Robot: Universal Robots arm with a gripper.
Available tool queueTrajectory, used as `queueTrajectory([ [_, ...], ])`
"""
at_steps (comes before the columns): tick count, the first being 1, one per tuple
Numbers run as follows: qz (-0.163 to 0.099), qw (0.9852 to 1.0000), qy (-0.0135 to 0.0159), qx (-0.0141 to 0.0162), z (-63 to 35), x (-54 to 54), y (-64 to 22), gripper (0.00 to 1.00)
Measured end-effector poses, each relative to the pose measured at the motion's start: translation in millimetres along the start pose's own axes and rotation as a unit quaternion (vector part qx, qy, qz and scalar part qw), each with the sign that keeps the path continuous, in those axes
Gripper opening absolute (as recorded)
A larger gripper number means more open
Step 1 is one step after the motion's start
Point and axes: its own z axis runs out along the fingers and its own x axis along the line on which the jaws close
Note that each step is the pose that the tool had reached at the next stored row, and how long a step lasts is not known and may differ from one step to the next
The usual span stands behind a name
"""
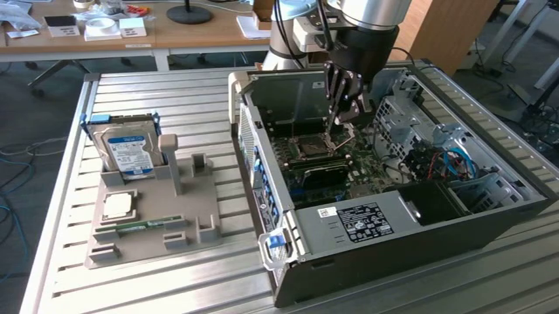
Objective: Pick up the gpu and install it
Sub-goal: 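Press down on the gpu until it lock into place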
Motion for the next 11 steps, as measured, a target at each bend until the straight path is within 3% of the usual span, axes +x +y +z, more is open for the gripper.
queueTrajectory([
  [11,0.000,1.0000,-0.0001,0.0000,0.4,-0.2,0.0,0.11],
])
